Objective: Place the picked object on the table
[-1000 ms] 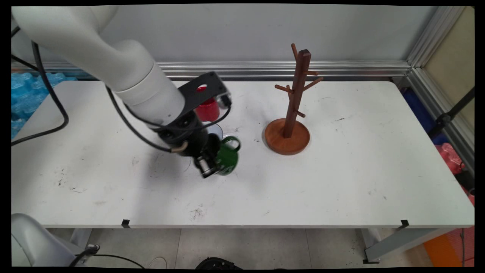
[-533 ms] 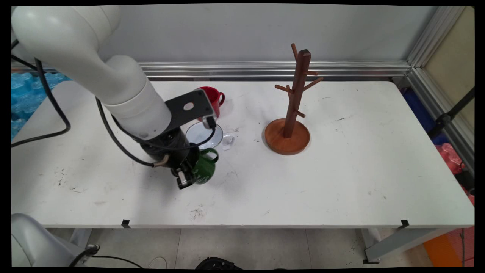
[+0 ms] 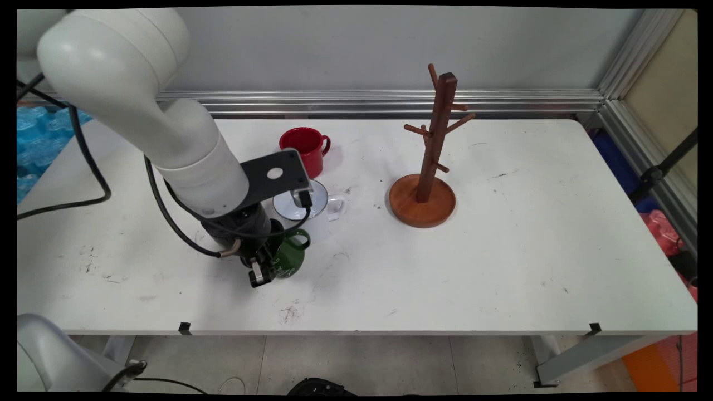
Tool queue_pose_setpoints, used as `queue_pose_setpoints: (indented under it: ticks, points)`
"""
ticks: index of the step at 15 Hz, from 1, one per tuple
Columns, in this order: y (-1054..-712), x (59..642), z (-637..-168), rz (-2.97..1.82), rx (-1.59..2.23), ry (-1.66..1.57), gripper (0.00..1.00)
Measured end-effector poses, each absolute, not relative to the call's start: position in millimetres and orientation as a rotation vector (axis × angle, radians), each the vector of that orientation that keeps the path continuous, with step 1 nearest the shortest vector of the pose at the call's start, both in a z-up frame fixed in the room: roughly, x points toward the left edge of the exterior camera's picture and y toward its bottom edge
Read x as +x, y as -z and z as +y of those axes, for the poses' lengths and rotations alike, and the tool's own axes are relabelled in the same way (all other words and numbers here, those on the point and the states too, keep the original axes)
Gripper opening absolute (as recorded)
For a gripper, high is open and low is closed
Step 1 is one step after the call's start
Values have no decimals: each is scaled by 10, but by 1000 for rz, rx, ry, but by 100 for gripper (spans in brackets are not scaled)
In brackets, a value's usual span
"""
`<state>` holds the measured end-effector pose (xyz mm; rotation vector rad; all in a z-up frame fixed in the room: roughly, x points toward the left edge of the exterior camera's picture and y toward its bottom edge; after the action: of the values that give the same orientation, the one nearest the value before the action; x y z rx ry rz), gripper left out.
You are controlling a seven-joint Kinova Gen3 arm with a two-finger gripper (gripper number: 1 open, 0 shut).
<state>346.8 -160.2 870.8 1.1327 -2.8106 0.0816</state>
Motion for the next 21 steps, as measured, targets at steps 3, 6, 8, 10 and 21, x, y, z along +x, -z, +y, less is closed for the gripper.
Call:
queue_pose_setpoints:
  ticks: [3, 6, 8, 10, 21]
  points:
    - [-8650, 3426, -1633, -2833, 1119, -77, 0]
    - [-8577, 3370, -1690, -2854, 1120, -71, 0]
    - [-8525, 3338, -1729, -2868, 1126, -68, 0]
    - [-8485, 3313, -1754, -2877, 1130, -64, 0]
    - [-8316, 3143, -1884, -2898, 1146, -50, 100]
